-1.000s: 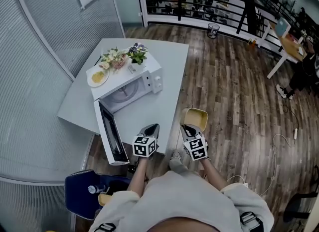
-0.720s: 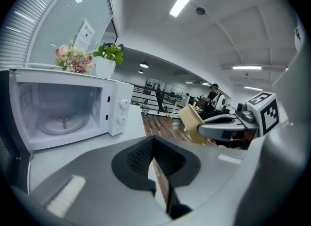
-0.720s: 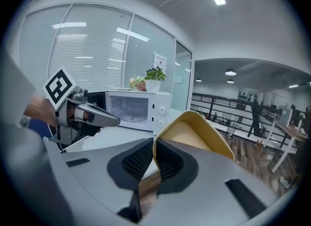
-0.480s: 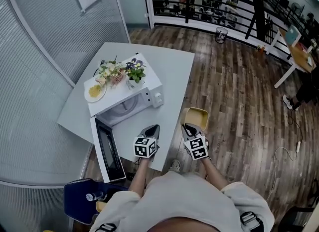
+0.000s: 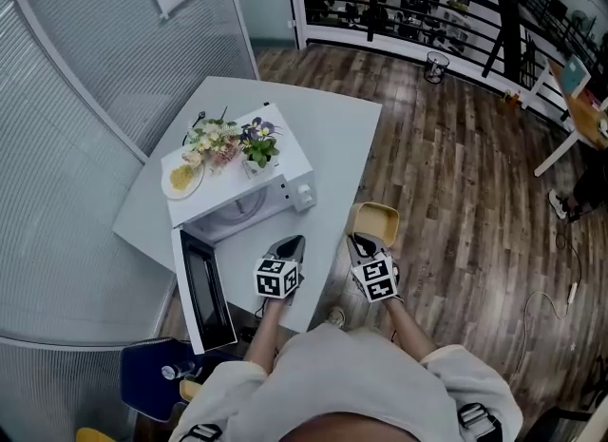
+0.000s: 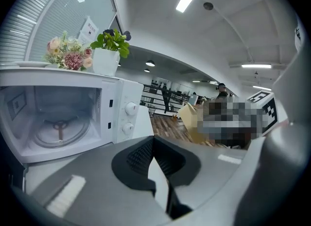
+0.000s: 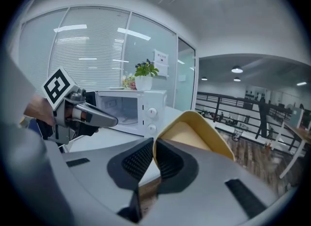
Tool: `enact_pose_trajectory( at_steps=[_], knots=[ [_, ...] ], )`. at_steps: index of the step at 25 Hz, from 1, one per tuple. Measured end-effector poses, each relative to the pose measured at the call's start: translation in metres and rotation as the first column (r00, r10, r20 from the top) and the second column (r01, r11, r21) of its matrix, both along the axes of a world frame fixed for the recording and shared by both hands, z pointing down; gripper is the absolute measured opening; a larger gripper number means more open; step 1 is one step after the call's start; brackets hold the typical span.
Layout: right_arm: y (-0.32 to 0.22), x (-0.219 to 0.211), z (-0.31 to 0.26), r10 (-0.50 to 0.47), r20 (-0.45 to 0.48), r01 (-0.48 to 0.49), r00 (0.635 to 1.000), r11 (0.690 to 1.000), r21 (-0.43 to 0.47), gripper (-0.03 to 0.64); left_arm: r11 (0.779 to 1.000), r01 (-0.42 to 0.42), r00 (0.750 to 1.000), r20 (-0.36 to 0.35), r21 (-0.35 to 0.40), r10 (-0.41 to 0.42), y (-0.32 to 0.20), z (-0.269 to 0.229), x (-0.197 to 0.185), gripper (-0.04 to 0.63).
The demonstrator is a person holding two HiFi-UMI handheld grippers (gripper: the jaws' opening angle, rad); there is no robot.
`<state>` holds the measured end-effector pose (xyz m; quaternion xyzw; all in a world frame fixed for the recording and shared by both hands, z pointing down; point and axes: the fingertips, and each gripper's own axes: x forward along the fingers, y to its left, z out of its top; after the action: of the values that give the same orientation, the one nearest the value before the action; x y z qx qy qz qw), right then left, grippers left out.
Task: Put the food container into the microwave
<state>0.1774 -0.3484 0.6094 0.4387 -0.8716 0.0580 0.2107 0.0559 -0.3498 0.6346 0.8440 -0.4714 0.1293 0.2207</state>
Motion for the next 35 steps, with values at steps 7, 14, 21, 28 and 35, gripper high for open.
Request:
enact_pose_trajectory(
  at_steps=[7, 14, 21, 28, 35],
  knots=[
    [0.010, -0.013, 0.012, -0.055, -0.004, 0.055, 0.998, 0.998, -0.018, 0.029, 0.998, 0.060, 0.998, 0.012, -0.016, -0.060, 0.014, 0.006, -0.020, 0.011],
    [0.024, -0.050, 0.020, -0.161, -0.003, 0.160, 0.987, 0.986, -0.050, 0.029, 0.987, 0.157, 0.987, 0.022, -0.025, -0.157, 0.036, 0.007, -0.056, 0.011],
    [0.038, -0.114, 0.019, -0.326, -0.001, 0.325, 0.945, 0.944, -0.061, 0.029, 0.954, 0.299, 0.954, 0.027, -0.034, -0.298, 0.066, 0.009, -0.107, 0.011],
    [0.047, -0.173, 0.019, -0.446, -0.009, 0.445, 0.895, 0.893, -0.062, 0.029, 0.918, 0.395, 0.918, 0.019, -0.037, -0.395, 0.084, 0.010, -0.152, 0.011],
    [0.048, -0.221, 0.020, -0.507, -0.029, 0.505, 0.861, 0.861, -0.059, 0.029, 0.906, 0.421, 0.907, -0.002, -0.038, -0.421, 0.077, 0.014, -0.183, 0.011]
  ],
)
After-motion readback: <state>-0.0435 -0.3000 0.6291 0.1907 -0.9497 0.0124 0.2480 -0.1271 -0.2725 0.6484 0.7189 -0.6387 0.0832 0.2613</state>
